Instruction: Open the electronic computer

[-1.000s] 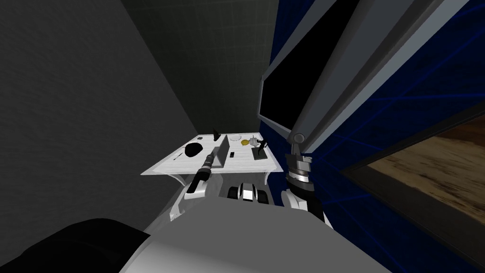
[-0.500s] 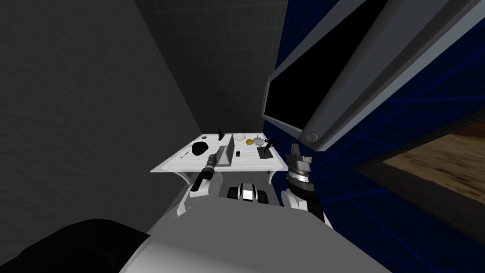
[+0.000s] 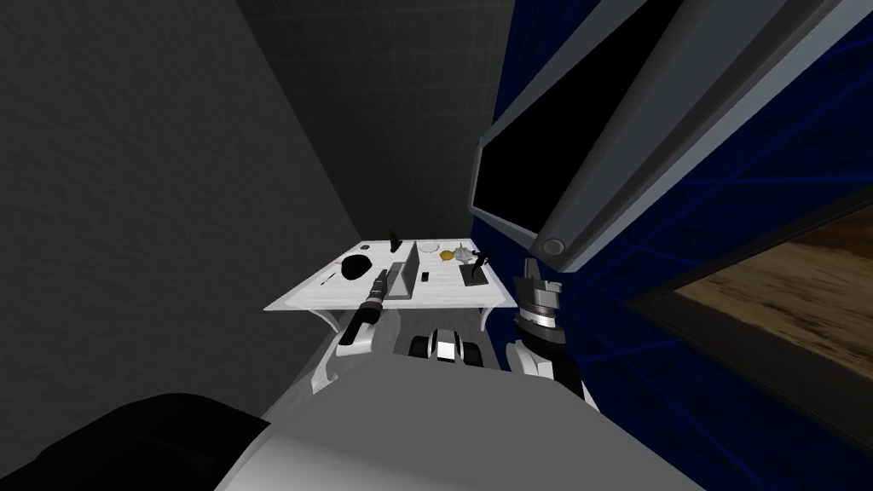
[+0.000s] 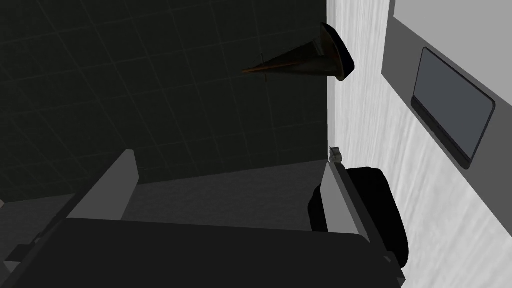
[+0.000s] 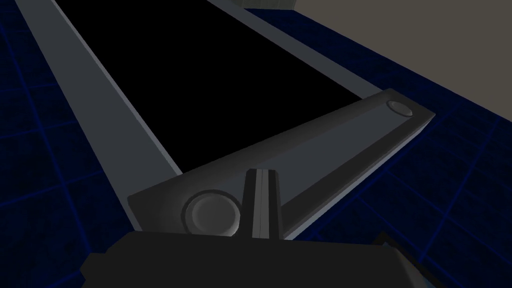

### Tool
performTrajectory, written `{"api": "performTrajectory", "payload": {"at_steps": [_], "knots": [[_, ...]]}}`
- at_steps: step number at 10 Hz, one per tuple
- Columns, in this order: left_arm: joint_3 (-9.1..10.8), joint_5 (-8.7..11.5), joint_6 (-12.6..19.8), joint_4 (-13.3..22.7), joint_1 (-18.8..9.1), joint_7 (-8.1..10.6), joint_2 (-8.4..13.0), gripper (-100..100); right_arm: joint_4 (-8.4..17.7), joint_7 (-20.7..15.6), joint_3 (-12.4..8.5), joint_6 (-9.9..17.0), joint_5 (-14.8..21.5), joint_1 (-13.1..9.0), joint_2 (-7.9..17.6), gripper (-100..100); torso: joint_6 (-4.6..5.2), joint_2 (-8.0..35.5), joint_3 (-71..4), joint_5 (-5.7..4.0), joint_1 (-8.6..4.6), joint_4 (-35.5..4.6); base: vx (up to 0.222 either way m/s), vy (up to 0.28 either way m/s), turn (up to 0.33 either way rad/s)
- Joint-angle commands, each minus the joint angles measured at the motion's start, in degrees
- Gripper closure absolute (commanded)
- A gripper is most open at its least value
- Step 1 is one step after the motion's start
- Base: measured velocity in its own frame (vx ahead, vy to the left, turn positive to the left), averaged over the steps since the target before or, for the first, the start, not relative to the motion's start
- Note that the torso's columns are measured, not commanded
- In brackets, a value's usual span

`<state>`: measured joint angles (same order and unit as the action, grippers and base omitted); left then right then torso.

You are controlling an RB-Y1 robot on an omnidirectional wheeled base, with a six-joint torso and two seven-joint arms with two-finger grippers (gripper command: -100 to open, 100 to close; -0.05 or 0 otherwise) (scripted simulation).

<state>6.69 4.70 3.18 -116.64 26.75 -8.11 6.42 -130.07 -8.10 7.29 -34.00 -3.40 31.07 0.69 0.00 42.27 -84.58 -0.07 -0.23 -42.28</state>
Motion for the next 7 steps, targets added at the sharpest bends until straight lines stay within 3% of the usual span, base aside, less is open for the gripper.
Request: {"api": "performTrajectory", "payload": {"at_steps": [1,5,7], "knots": [[0.50,-2.44,-0.33,-0.94,0.75,-2.66,0.22,-100,0.00,0.00,0.00,0.00,0.00,0.00,0.00,0,0.00,-0.01,0.00,0.03,0.11,-0.01,0.029,-0.185,-0.011],[1.30,-6.17,-0.92,-1.98,1.79,-6.54,2.37,-100,0.06,0.00,0.12,0.00,0.05,0.05,0.06,0,0.05,0.00,-0.03,0.06,0.17,-0.04,0.013,-0.142,0.000],[1.18,-5.71,-0.90,-1.81,1.63,-6.08,2.05,-100,0.35,0.02,0.67,0.15,0.28,0.15,0.27,0,0.28,-0.08,-0.11,-0.12,-0.34,-0.07,-0.010,-0.010,0.028]]}}
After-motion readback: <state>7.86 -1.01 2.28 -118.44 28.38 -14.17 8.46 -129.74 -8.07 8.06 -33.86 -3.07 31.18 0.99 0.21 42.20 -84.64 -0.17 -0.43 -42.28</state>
